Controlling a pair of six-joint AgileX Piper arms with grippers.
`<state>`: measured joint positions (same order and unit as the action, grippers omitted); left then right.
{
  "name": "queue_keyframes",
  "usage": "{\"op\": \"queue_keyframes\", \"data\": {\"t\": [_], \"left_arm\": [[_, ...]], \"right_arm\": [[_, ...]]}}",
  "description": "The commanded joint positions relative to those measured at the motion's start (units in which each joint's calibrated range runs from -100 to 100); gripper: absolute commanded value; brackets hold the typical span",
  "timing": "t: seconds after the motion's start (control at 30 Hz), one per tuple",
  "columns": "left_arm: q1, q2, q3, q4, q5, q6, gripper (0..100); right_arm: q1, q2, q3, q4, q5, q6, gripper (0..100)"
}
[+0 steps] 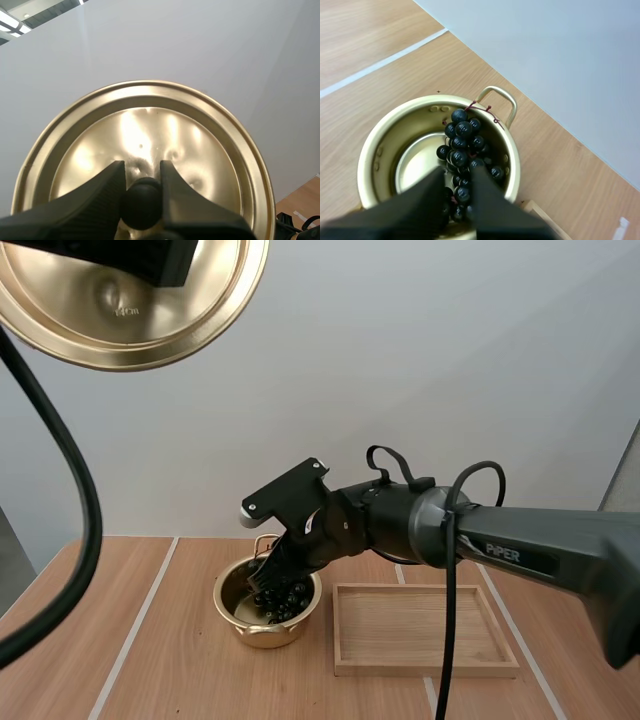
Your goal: Open the lid, put the grape in the pot, and close it
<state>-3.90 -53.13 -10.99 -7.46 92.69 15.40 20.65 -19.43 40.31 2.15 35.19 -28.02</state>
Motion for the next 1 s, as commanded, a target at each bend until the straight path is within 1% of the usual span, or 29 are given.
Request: {"op": "queue_keyframes", "data": {"t": [0.0, 0.17, 0.27, 0.3, 0.43, 0.5, 0.6, 0.73, 0.83, 0.97], "left_arm": [[-0.22, -0.2, -0.3, 0.0, -0.7, -0.3, 0], [-0.22, -0.2, -0.3, 0.2, -0.5, -0.3, 0], [-0.22, 0.5, -0.3, 1.2, 0.7, -0.3, 0], [-0.22, 0.7, -0.3, 1.5, 1.0, -0.3, 0], [-0.22, 4.4, 0.0, 2.2, 7.3, -0.3, 0], [-0.22, 6.0, 0.8, 2.2, 7.3, -0.3, 0], [-0.22, 8.6, 2.9, 2.2, 7.3, 0.1, 0], [-0.22, 12.1, 8.6, 1.8, 7.3, 0.6, 0], [-0.22, 14.6, 13.5, 0.9, 7.3, 2.2, 0], [-0.22, 17.9, 20.6, -2.1, 3.9, 4.0, 0]], "right_arm": [[0.0, -4.8, -0.6, 0.2, 5.1, 0.5, 0], [-0.4, -12.4, -0.6, 0.2, 15.8, 0.8, 0], [-1.5, -17.9, -0.2, 0.2, 23.4, 0.8, 0], [-1.6, -18.8, -0.1, 0.1, 24.2, 0.8, 0], [-3.4, -29.7, 3.9, -0.4, 30.1, 0.8, 0], [-3.4, -33.5, 5.4, -0.4, 32.7, 0.8, 0], [-3.4, -41.9, 7.2, -0.3, 38.9, 0.8, 0], [-3.4, -52.2, 7.4, -0.3, 46.4, 0.8, 0], [-3.7, -55.7, 7.4, -0.8, 50.2, 0.8, 0], [-5.3, -58.4, 7.4, -0.9, 55.1, 0.8, 0]]}}
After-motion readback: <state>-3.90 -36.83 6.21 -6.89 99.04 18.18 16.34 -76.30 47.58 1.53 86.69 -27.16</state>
